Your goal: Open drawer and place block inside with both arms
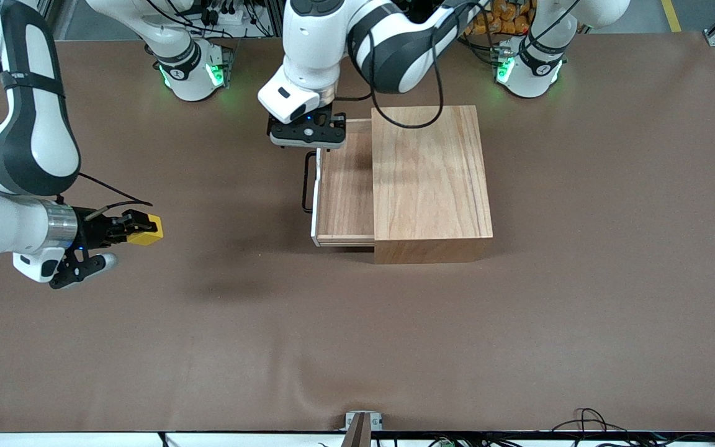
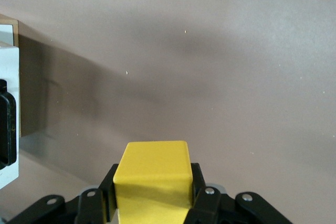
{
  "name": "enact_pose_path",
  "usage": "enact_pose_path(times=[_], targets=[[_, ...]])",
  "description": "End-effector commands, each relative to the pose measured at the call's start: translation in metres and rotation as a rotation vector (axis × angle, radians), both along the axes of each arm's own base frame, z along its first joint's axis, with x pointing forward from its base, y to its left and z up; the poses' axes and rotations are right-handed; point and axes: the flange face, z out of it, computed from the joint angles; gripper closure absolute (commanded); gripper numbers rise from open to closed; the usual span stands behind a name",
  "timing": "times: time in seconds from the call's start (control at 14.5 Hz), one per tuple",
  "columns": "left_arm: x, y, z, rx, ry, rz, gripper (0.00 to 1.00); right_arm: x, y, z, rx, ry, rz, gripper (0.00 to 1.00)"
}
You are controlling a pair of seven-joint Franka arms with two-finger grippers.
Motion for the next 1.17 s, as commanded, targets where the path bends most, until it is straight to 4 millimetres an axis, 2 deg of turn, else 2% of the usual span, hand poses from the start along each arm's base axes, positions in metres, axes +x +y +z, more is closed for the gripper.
enact_pose_path(times=[0.0, 0.21, 0.48, 0.83, 0.9, 1.11], targets=[[0.010, 0.030, 0.017, 0.038, 0.026, 0.010, 0.00, -0.025, 0.000, -0.005, -0.023, -0.030, -0.001, 0.97], [0.030, 0.066, 0.040, 0.064, 0.047, 0.045, 0.00, -0.027, -0.001, -0.006, -0.024, -0.034, -0.005, 0.97], [0.060, 0.126, 0.080, 0.073, 0.049, 0.062, 0.00, -0.027, 0.000, -0.007, -0.025, -0.029, -0.010, 0.97], [0.105, 0.214, 0.105, 0.096, 0.061, 0.024, 0.00, -0.028, 0.000, -0.005, -0.027, -0.027, -0.019, 0.96], [0.111, 0.226, 0.107, 0.100, 0.064, 0.013, 0.00, -0.029, 0.001, -0.005, -0.031, -0.020, -0.033, 0.96], [0.127, 0.271, 0.119, 0.108, 0.063, -0.027, 0.00, -0.032, 0.027, 0.004, -0.047, -0.014, -0.066, 0.96]])
